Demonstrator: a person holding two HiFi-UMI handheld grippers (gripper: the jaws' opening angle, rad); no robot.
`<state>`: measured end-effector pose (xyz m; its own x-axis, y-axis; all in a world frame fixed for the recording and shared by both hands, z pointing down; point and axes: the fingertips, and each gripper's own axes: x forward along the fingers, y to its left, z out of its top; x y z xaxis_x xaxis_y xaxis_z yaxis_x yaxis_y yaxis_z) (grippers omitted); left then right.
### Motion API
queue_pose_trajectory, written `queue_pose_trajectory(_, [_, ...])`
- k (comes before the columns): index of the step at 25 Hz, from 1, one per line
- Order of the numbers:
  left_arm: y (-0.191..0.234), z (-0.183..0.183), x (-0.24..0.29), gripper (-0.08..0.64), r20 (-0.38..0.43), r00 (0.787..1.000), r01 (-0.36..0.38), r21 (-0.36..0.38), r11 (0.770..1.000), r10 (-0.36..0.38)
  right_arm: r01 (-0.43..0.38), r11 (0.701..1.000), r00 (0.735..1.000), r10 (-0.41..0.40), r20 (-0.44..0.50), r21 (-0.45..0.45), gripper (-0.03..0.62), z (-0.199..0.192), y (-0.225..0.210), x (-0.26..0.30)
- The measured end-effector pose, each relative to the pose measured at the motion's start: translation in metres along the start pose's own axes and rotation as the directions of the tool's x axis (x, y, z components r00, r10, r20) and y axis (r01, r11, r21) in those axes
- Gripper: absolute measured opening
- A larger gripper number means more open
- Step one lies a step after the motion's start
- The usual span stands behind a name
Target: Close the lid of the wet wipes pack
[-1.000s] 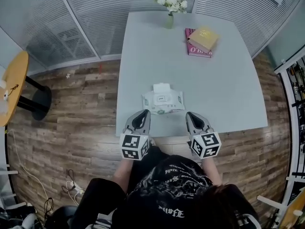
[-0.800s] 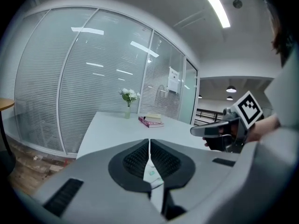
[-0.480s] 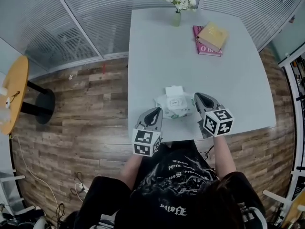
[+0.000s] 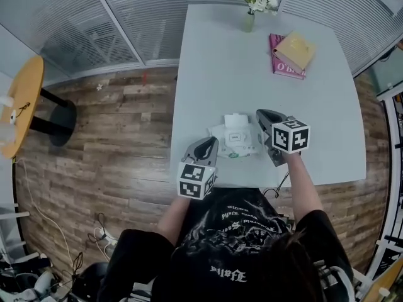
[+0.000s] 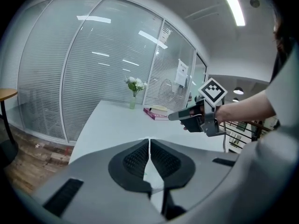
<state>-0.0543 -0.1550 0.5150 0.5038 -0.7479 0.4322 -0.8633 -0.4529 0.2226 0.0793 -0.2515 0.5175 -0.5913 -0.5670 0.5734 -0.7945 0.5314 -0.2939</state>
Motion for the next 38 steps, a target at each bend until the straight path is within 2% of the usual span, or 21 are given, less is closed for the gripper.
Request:
queue_pose_trajectory(6, [-0.004,-0.003,0.010,0.012,-0.034,0.999,-0.009,0.003,1.000,0.009,-0.077,0.997,0.991,0.077,-0.113,0.005,0.021,-0.005,-0.009,0.029])
queue_pose_trajectory(12, [-0.008,-0.015,0.022,0.012,-0.098,0.995,0.002,0.015,1.000,-0.001,-0.119,0.993,0.967,0.120,-0.225,0.017,0.056,-0.021,-0.017,0.052])
queue_pose_trajectory(18, [-0.007,-0.028,0.037,0.012,-0.147,0.989,0.001,-0.050,0.999,-0.008,-0.210,0.973,0.934,0.228,-0.274,0.091,0.107,-0.032,-0.016,0.065])
queue_pose_trajectory(22, [-0.007,-0.035,0.044,0.012,-0.180,0.984,-0.006,-0.044,0.999,-0.003,-0.271,0.956,0.900,0.292,-0.323,0.112,0.146,-0.042,-0.011,0.071])
queue_pose_trajectory(29, [-0.002,-0.050,0.050,0.012,-0.244,0.970,-0.020,-0.073,0.997,0.002,-0.319,0.931,0.855,0.363,-0.371,0.176,0.123,-0.055,-0.005,0.077])
queue_pose_trajectory(32, [0.000,-0.050,0.051,0.012,-0.244,0.970,-0.020,-0.089,0.996,-0.002,-0.334,0.927,0.847,0.375,-0.376,0.173,0.077,-0.054,-0.001,0.079])
queue_pose_trajectory(38, [0.001,-0.052,0.051,0.012,-0.245,0.969,-0.014,-0.107,0.994,-0.013,-0.338,0.926,0.855,0.377,-0.356,0.169,0.055,-0.050,0.001,0.075])
